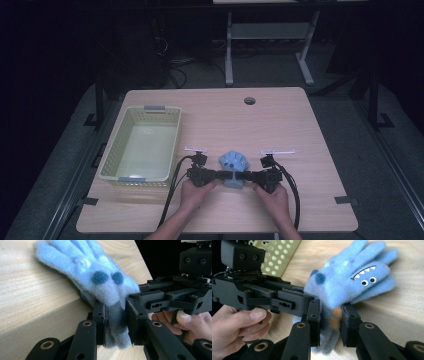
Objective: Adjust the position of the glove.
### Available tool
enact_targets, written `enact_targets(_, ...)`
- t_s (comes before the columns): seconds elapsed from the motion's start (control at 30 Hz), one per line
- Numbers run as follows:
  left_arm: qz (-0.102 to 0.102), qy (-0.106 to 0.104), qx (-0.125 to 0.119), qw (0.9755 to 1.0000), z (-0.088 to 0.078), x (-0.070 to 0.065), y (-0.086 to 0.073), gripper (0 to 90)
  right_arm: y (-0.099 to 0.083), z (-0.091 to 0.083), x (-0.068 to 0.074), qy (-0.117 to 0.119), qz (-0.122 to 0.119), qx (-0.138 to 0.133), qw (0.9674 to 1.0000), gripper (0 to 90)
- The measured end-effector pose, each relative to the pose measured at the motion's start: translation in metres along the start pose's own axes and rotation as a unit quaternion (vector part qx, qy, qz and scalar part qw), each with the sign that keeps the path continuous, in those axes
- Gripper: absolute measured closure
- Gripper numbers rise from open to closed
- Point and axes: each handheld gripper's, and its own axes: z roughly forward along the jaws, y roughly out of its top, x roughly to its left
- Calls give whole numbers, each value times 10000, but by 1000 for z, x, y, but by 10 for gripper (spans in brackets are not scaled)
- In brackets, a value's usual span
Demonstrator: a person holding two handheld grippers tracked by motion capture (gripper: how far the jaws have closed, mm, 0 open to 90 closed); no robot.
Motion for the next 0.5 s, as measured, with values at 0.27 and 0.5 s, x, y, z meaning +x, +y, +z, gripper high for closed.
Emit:
enact_targets(0.27, 65, -37, -59, 10000, -7, -4, 4, 709, 5, -2, 8, -3, -90, -49, 9999, 727)
enact_targets(0.5, 211, -90, -74, 9997, -15, -10, 11, 709, 10, -7, 16, 59, -118, -165, 9998, 728)
